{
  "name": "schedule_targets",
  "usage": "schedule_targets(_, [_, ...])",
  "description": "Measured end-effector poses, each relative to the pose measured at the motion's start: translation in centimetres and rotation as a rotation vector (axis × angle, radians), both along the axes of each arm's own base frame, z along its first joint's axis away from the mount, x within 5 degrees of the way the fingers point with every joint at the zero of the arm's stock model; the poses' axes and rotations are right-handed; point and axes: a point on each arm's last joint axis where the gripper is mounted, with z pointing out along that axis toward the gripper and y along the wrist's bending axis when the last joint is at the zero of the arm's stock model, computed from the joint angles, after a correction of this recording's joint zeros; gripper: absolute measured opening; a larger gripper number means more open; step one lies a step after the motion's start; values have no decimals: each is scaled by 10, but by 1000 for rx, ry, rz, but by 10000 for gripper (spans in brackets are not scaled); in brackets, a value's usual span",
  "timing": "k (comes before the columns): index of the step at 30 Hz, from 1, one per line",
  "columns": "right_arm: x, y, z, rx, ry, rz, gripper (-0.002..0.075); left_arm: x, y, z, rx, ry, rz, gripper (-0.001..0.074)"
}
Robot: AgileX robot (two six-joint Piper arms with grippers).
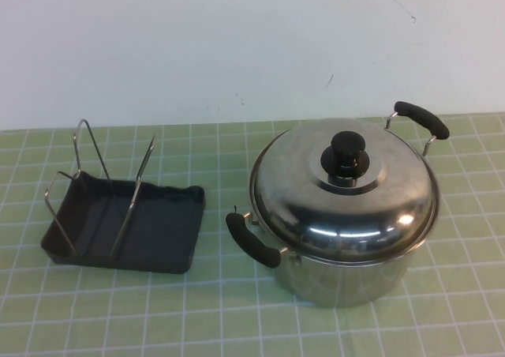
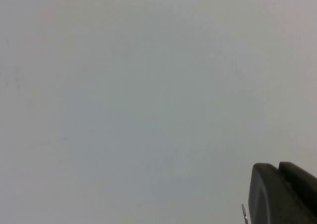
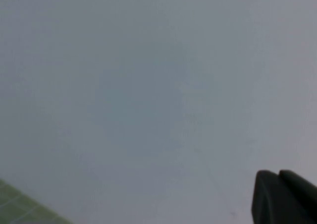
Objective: Put pot lid on rack
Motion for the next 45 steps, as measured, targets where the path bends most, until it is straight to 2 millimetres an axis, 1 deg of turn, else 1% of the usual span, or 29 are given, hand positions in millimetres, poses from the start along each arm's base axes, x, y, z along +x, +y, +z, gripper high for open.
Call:
schedule_targets(3, [30, 12, -21, -13, 97, 151, -1, 4, 0, -4, -15, 52, -4, -2])
schedule_targets(6, [51, 25, -35, -13, 188, 210, -1, 7, 0, -9, -81, 93, -23, -2])
schedule_targets(8, [60, 37, -40, -29, 232, 235, -1, 10, 0, -17, -131, 124, -36, -2])
schedule_targets(11, [67, 63, -45, -97, 263, 288, -1, 13, -1, -29, -204, 163, -52, -2])
schedule_targets(15, [74, 93, -47, -197, 308, 295, -1, 14, -1, -35, -267, 185, -66, -2])
schedule_targets(19, [86, 112, -55, -247, 340, 307, -1, 14, -1, -35, -286, 185, -71, -2])
schedule_targets(22, [97, 121, -60, -190, 359, 337, 8, 14, -1, -35, -290, 185, -72, -2])
schedule_targets(24, [103, 126, -60, -120, 366, 357, 59, 14, -1, -35, -290, 185, -72, -2])
schedule_targets(26, [109, 129, -62, -36, 387, 363, 185, 14, -1, -35, -290, 185, -72, -2])
schedule_targets(28, [115, 131, -65, 39, 416, 345, 378, 14, -1, -35, -290, 185, -72, -2])
schedule_targets(30, [119, 130, -68, 67, 426, 321, 544, 14, -1, -35, -290, 185, -72, -2])
schedule_targets(31, [120, 130, -69, 63, 423, 312, 596, 14, -1, -35, -290, 185, -72, -2])
schedule_targets(32, [121, 130, -71, 49, 423, 303, 630, 14, -1, -35, -290, 185, -72, -2])
schedule_targets(34, [123, 129, -75, 7, 420, 288, 666, 14, -1, -35, -291, 185, -72, -2])
schedule_targets(37, [126, 130, -86, -46, 436, 289, 683, 14, -1, -35, -291, 185, -72, -2])
schedule_targets(42, [133, 133, -107, -82, 490, 281, 687, 14, -1, -35, -288, 188, -72, -2])
schedule_targets(44, [134, 133, -111, -92, 502, 278, 671, 14, -1, -35, -288, 191, -72, -2])
schedule_targets(45, [135, 133, -114, -99, 509, 275, 650, 14, -1, -36, -288, 192, -72, -2])
